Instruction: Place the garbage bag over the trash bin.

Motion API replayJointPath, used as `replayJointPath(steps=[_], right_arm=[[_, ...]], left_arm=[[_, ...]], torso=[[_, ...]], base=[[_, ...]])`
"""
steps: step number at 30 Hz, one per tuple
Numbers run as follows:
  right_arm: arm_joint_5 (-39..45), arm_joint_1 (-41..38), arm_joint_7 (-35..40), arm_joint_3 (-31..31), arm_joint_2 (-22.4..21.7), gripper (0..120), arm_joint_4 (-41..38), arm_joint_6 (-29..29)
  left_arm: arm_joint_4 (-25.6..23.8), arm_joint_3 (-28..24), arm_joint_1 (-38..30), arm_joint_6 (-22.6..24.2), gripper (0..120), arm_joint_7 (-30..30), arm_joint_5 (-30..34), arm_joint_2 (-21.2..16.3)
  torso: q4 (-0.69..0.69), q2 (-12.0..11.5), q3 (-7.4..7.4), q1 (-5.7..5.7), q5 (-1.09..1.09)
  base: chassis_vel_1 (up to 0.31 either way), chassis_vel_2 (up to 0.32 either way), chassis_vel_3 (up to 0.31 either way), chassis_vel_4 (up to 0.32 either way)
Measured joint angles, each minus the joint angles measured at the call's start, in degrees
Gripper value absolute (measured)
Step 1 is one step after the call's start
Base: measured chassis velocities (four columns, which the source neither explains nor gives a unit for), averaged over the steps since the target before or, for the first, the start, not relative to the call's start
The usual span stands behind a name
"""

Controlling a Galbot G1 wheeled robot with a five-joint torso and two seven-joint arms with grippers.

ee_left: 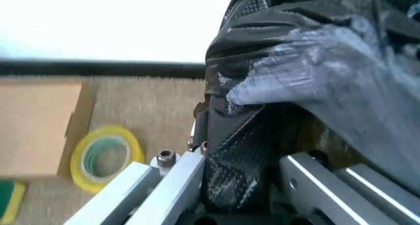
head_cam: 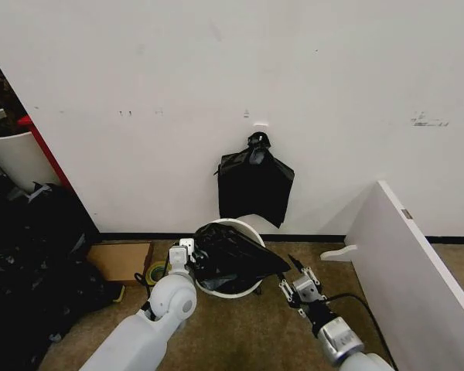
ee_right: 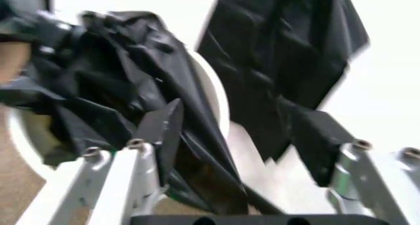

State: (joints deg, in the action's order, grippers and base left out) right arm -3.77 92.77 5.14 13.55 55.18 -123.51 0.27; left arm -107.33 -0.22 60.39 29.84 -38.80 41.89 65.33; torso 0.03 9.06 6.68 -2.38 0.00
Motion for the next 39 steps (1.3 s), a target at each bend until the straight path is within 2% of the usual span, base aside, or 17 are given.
replayJointPath(steps=[3,6,7,10,11,13,16,27,30,33,39], right_arm=[[-3.32,-2.32,-2.49,-1.09,-1.11,71,0.77,-0.65],[-6.42,-3.96,-3.87,-1.79,-1.78,75,1.85,-1.03],[-7.81,-4.59,-4.37,-2.15,-2.10,82,2.17,-1.03],[-15.20,-6.38,-6.14,-3.17,-3.13,93,3.34,-1.82],[-15.20,-6.38,-6.14,-3.17,-3.13,93,3.34,-1.82],[-20.69,-7.12,-6.65,-3.39,-3.20,98,4.44,-3.19],[-27.67,-7.79,-7.40,-3.03,-2.73,100,6.50,-6.15],[-35.74,-7.86,-6.75,-2.06,-0.36,100,9.55,-10.97],[-45.59,-8.91,-5.64,-1.33,1.69,100,10.95,-14.65],[-50.88,-9.28,-5.81,-0.94,2.70,100,11.55,-16.73],[-53.65,-9.15,-7.09,-0.92,3.19,100,12.02,-17.84]], left_arm=[[-0.60,-0.71,0.48,-0.75,1,2.59,-2.92,-0.30],[-0.84,-1.16,0.78,-1.34,1,4.41,-4.72,-0.55],[-0.89,-1.42,0.94,-1.77,1,5.44,-5.74,-0.76],[-1.14,-2.21,1.65,-3.43,1,8.59,-8.70,-1.68],[-1.14,-2.21,1.65,-3.43,1,8.59,-8.70,-1.68],[-1.44,-2.53,2.09,-3.78,1,9.49,-9.61,-1.93],[-1.79,-2.79,2.47,-3.84,1,10.08,-10.32,-1.85],[-3.27,-3.73,2.42,-3.75,1,10.50,-10.35,-3.86],[-3.69,-4.27,3.19,-3.66,1,10.49,-10.42,-4.10],[-4.07,-4.71,3.71,-3.65,1,10.40,-10.78,-4.24],[-4.78,-4.90,4.46,-3.59,1,10.29,-11.03,-4.56]], torso=[[-0.03,0.00,0.00,0.00,0.00],[-0.02,0.00,0.00,0.00,0.00],[-0.02,0.00,0.00,0.00,-0.01],[-0.02,0.00,0.00,0.00,0.00],[-0.02,0.00,0.00,0.00,0.00],[-0.02,0.00,0.00,0.00,-0.01],[-0.02,0.00,0.00,0.00,0.00],[-0.01,0.00,0.00,0.00,0.00],[-0.02,0.00,0.00,0.00,0.00],[-0.02,0.00,0.00,0.00,0.01],[-0.02,0.00,0.00,0.00,0.00]], base=[[0.000,0.000,0.000,0.000],[0.000,0.000,0.000,0.000],[0.000,0.000,0.000,0.000],[0.000,0.000,0.000,0.000],[0.000,0.000,0.000,0.000],[0.000,0.000,0.000,0.000],[0.000,0.000,0.000,0.000],[0.000,0.000,0.000,0.000],[0.000,0.000,0.000,0.000],[0.000,0.000,0.000,0.000],[0.000,0.000,0.000,0.000]])
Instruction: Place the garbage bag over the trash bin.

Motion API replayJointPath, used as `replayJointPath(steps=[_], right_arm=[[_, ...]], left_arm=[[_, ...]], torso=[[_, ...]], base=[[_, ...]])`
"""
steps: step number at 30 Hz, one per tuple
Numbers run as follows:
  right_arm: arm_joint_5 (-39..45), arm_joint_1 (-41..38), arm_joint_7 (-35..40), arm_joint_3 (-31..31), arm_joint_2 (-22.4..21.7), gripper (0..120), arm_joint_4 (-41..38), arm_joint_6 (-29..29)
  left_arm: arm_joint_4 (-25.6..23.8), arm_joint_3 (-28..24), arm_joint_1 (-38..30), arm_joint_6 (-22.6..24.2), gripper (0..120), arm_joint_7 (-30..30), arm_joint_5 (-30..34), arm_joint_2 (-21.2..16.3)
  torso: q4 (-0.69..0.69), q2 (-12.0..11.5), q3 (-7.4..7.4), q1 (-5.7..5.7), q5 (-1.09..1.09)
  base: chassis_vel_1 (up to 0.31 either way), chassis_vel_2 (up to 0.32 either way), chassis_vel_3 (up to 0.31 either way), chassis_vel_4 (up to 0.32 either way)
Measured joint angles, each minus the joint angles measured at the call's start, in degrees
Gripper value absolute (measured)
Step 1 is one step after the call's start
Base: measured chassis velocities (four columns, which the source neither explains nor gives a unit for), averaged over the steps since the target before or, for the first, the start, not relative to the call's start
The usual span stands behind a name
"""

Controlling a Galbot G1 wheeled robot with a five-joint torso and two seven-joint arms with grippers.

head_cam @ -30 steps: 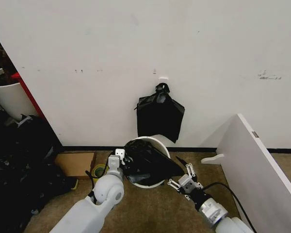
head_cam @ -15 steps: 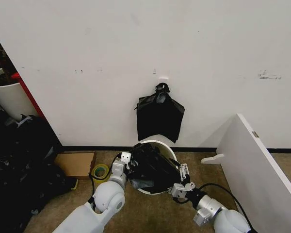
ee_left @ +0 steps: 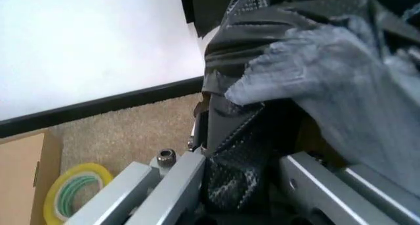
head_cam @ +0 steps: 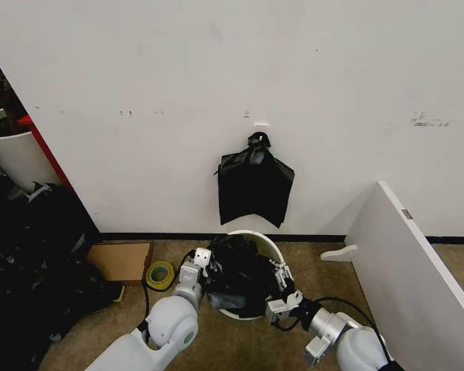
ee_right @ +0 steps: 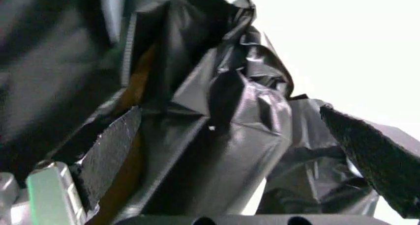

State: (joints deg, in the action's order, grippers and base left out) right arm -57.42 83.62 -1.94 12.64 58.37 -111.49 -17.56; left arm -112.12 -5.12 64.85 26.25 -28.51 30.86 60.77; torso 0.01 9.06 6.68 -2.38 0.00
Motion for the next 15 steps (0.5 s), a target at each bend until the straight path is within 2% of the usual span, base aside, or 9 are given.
replayJointPath(steps=[5,8,10,15], right_arm=[[-0.15,0.54,-0.37,-0.09,-0.06,93,0.34,-0.38],[-0.31,0.73,-0.36,-0.08,0.04,81,0.51,-0.63],[-0.33,0.73,-0.34,-0.09,0.06,81,0.52,-0.65],[-0.74,0.58,0.09,-0.47,0.56,53,0.66,-0.85]], left_arm=[[-0.20,0.25,0.41,0.02,1,-0.06,-0.03,0.14],[-0.26,0.38,0.43,0.02,1,-0.08,-0.04,0.34],[-0.27,0.38,0.42,0.02,1,-0.07,-0.04,0.35],[-0.47,0.24,0.19,0.06,1,-0.09,-0.01,0.39]], torso=[[0.00,0.00,0.00,0.00,0.00],[0.01,0.00,0.00,0.00,0.00],[0.01,0.00,0.00,0.00,0.00],[0.00,0.00,0.00,0.00,0.00]], base=[[0.000,0.000,0.000,0.000],[0.000,0.000,0.000,0.000],[0.000,0.000,0.000,0.000],[0.000,0.000,0.000,0.000]])
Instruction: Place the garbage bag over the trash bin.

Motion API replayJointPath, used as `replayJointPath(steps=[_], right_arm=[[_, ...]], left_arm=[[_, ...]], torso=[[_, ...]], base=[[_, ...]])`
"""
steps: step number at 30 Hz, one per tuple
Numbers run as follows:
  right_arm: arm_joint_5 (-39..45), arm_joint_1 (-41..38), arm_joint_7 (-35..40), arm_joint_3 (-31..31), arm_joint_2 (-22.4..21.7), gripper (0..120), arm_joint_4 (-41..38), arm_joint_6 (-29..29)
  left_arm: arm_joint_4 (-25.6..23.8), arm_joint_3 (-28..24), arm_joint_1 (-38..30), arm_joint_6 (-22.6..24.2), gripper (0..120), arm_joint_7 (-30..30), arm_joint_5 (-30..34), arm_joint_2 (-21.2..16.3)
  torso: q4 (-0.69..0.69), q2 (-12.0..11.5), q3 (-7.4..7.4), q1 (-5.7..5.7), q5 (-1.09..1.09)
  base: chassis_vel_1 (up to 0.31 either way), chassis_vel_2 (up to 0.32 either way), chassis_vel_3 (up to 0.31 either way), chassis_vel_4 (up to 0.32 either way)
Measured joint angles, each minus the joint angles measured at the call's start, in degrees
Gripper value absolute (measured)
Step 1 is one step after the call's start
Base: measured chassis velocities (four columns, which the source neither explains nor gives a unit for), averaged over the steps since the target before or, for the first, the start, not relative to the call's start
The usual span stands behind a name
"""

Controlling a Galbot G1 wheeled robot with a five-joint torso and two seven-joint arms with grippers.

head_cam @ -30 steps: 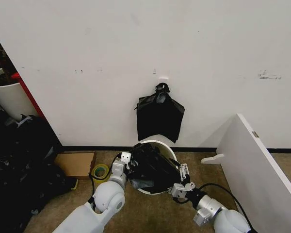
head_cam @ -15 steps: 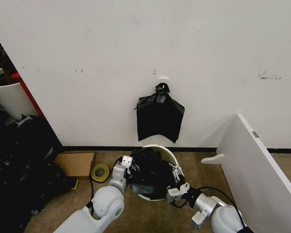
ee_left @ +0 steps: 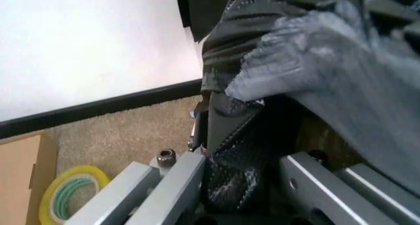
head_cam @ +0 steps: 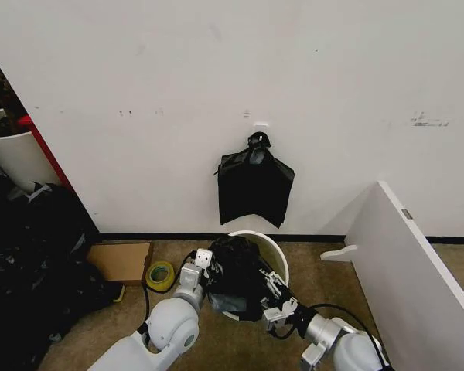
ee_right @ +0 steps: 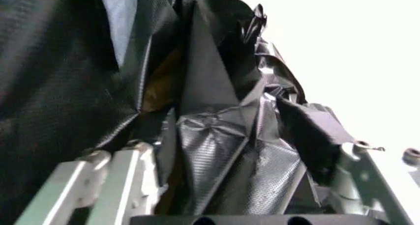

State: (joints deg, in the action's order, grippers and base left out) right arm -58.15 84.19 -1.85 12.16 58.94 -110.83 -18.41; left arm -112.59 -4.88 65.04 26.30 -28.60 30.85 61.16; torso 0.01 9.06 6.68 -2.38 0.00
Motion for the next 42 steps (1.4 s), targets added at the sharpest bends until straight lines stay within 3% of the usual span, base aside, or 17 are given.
replayJointPath(steps=[9,11,15,23,28,29,36,39,42], right_arm=[[-0.70,0.03,3.59,-1.35,0.99,19,0.67,-0.67],[-0.28,-0.16,3.84,-1.52,1.06,16,0.69,-0.80],[6.49,0.00,6.83,-2.57,1.03,0,1.26,-1.82],[30.11,0.95,3.08,-3.30,-1.28,0,-1.81,-1.41],[40.16,0.45,2.07,-3.09,-1.89,0,-3.09,0.30],[45.67,-0.26,2.02,-2.82,-2.10,0,-3.87,2.01],[55.20,-1.06,2.75,-2.87,-2.41,0,-5.39,6.01],[61.59,-1.70,3.95,-2.85,-2.57,0,-5.51,9.61],[63.99,-2.04,4.60,-2.45,-2.61,0,-5.05,11.17]], left_arm=[[-0.59,0.52,0.49,0.36,1,0.02,0.08,-0.03],[-0.63,0.52,0.52,0.37,1,0.04,-0.05,-0.16],[0.29,1.08,0.94,-0.63,1,1.41,-3.54,-0.75],[1.60,2.08,1.83,-4.53,1,6.21,-10.73,-2.55],[2.39,2.69,2.54,-7.42,1,9.03,-17.44,-3.45],[2.58,3.06,3.21,-8.93,1,10.73,-20.61,-4.21],[3.02,3.87,5.07,-12.12,1,14.24,-27.59,-5.46],[3.84,4.32,6.17,-16.45,1,16.71,-34.69,-5.87],[3.96,4.47,6.56,-18.40,1,17.42,-36.28,-6.04]], torso=[[0.00,0.00,0.00,0.00,0.01],[0.00,0.00,0.00,0.00,0.00],[0.00,0.00,0.00,0.00,0.00],[0.00,0.00,0.00,0.00,0.01],[0.00,0.00,0.00,0.00,0.01],[0.00,0.00,0.00,0.00,0.00],[0.00,0.00,0.00,0.00,0.00],[0.00,0.00,0.00,0.00,0.00],[0.00,0.00,0.00,0.00,0.00]], base=[[0.000,0.000,0.000,0.000],[0.000,0.000,0.000,0.000],[0.000,0.000,0.000,0.000],[0.000,0.000,0.000,0.000],[0.000,0.000,0.000,0.000],[0.000,0.000,0.000,0.000],[0.000,0.000,0.000,0.000],[0.000,0.000,0.000,0.000],[0.000,0.000,0.000,0.000]])
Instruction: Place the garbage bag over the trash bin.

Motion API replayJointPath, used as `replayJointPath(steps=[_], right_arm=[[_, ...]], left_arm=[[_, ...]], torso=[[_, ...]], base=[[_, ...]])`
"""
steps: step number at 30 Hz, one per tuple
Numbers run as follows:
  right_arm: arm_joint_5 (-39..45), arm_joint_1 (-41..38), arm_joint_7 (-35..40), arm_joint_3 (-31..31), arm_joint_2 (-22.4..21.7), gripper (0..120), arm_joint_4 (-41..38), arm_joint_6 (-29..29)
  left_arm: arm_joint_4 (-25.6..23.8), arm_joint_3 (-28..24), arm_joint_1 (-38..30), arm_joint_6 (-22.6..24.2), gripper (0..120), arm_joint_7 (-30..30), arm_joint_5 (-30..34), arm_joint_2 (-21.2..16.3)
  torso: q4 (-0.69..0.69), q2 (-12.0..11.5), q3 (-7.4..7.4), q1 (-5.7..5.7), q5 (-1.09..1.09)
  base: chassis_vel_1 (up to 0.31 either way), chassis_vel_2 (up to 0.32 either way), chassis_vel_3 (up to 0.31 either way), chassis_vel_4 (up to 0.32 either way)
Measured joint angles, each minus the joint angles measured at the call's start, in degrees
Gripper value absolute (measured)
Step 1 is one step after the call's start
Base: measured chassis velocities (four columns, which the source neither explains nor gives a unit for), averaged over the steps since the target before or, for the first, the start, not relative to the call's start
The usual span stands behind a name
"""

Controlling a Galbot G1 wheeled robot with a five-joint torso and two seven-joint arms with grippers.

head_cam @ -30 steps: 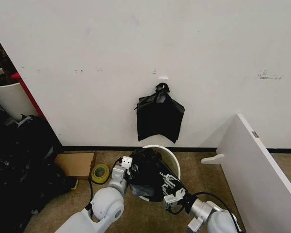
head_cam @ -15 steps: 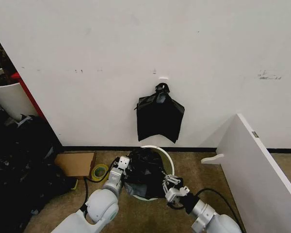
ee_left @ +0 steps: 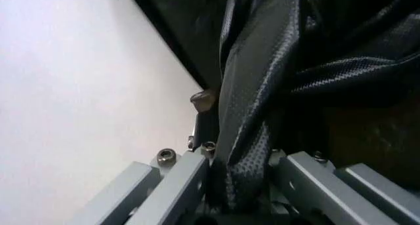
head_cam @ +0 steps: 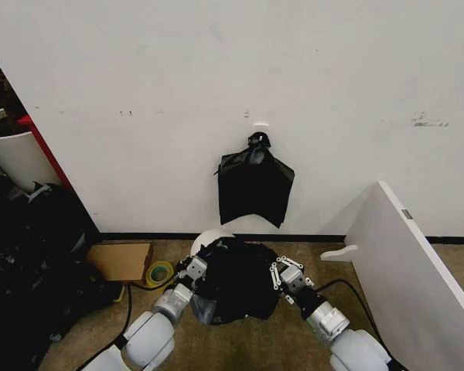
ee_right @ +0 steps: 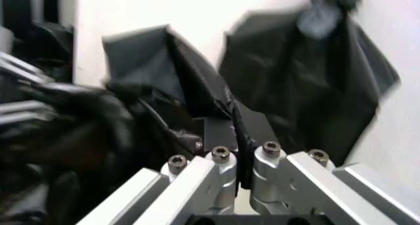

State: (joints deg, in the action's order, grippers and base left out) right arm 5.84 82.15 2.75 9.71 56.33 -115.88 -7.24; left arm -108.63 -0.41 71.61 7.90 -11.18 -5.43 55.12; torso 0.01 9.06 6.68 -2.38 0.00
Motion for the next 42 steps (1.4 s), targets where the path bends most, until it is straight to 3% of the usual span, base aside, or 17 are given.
replayJointPath(steps=[9,15,17,18,21,29,35,42], right_arm=[[5.12,-0.52,2.21,2.44,-0.78,0,2.80,6.97],[3.31,-0.07,1.59,2.85,-1.06,0,6.27,6.86],[2.79,-0.05,1.25,2.93,-0.85,0,7.66,6.17],[2.43,0.06,0.87,2.95,-0.66,0,9.01,5.51],[2.11,0.21,-0.06,2.91,-0.24,0,10.86,3.55],[2.29,2.06,-0.62,3.24,0.58,3,10.47,0.85],[4.65,4.42,0.59,6.53,1.26,27,6.31,-0.39],[10.73,7.57,3.50,12.44,2.57,54,1.52,1.55]], left_arm=[[0.90,1.27,1.22,-8.41,1,0.98,-3.09,0.57],[0.20,2.51,1.64,-10.88,1,-0.05,1.09,1.35],[-0.43,2.86,1.65,-10.95,1,-0.38,3.97,1.52],[-1.46,3.27,1.65,-10.37,1,-0.83,8.85,1.69],[-3.04,3.78,1.55,-8.71,1,-1.44,15.50,1.97],[-4.75,3.97,1.53,-5.06,1,-4.87,25.92,2.85],[-4.85,4.05,0.15,-1.75,1,-8.73,35.74,5.54],[-4.35,4.44,-0.83,-1.00,1,-10.66,39.96,7.71]], torso=[[0.01,0.00,0.00,0.00,0.00],[0.01,0.00,0.00,0.00,0.00],[0.01,0.00,0.00,0.00,0.00],[0.00,0.00,0.00,0.00,-0.01],[0.01,0.00,0.00,0.00,0.00],[0.00,0.00,0.00,0.00,-0.01],[0.01,0.00,0.00,0.00,0.01],[0.00,0.00,0.00,0.00,0.00]], base=[[0.000,0.000,0.000,0.000],[0.000,0.000,0.000,0.000],[0.000,0.000,0.000,0.000],[0.000,0.000,0.000,0.000],[0.000,0.000,0.000,0.000],[0.000,0.000,0.000,0.000],[0.000,0.000,0.000,0.000],[0.000,0.000,0.000,0.000]])
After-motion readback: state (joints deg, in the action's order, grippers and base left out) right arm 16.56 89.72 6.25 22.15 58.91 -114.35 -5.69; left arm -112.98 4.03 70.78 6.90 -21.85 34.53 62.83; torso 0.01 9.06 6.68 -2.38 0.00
